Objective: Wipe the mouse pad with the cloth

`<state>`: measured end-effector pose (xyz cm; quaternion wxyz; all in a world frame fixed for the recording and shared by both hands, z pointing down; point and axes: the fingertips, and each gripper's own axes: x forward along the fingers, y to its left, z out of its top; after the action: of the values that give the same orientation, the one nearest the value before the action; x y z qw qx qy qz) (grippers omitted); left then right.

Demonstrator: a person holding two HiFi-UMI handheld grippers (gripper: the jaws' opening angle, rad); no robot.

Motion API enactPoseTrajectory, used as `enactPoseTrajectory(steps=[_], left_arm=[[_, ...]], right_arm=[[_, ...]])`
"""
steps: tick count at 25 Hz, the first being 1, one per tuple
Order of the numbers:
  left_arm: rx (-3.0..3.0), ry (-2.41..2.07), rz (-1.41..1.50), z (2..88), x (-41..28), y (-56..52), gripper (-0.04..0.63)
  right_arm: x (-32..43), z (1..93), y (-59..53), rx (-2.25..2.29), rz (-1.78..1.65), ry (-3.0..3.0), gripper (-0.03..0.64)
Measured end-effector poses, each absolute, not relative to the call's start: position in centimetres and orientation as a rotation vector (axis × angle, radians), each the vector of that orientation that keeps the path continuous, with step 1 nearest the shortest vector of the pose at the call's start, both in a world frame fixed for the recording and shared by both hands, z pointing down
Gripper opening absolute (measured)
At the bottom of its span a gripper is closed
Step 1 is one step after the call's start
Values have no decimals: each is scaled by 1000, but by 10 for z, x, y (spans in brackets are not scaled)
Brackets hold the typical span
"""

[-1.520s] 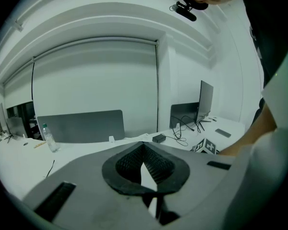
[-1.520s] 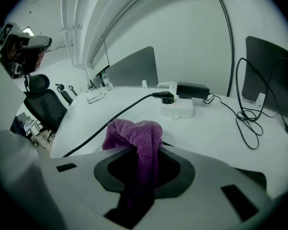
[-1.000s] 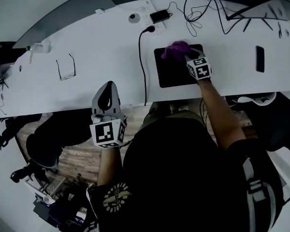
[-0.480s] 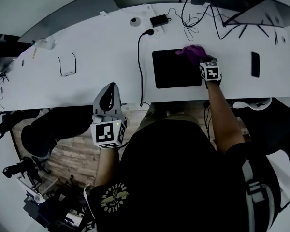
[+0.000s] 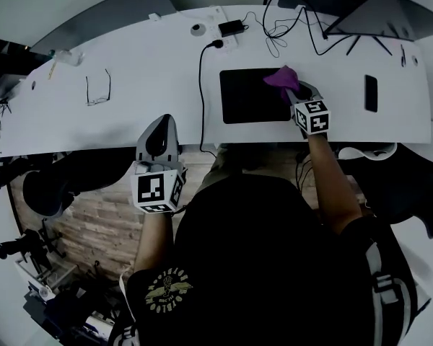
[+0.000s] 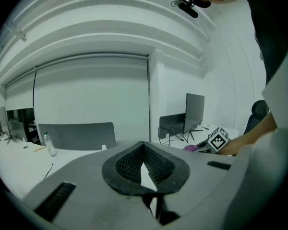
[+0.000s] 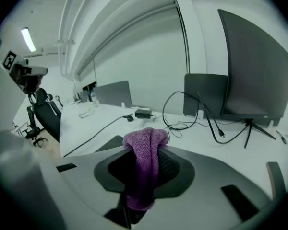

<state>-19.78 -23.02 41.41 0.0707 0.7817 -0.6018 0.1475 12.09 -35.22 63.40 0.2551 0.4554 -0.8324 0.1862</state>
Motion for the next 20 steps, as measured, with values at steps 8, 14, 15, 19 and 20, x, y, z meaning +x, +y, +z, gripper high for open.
enactPoseTrajectory(steps=[8,14,15,19,20], left_arm=[[2348,-1830,383,403,-184,-221,2],[2310,-1898,378,398,-194,-210,2],[2302,-1908,376,398,-197,-205,2],[2285,-1967,399,393,-209,-187,2],[2275,-1982,401,392,-213,-183,2]], right_arm=[[64,578,-309,1052,483,-2457,89],[6,608,-290,844,464,-2460,87],[-4,620,-287,808,468,-2444,89],[-38,671,-271,656,468,-2359,89],[-45,683,-269,622,457,-2336,89]])
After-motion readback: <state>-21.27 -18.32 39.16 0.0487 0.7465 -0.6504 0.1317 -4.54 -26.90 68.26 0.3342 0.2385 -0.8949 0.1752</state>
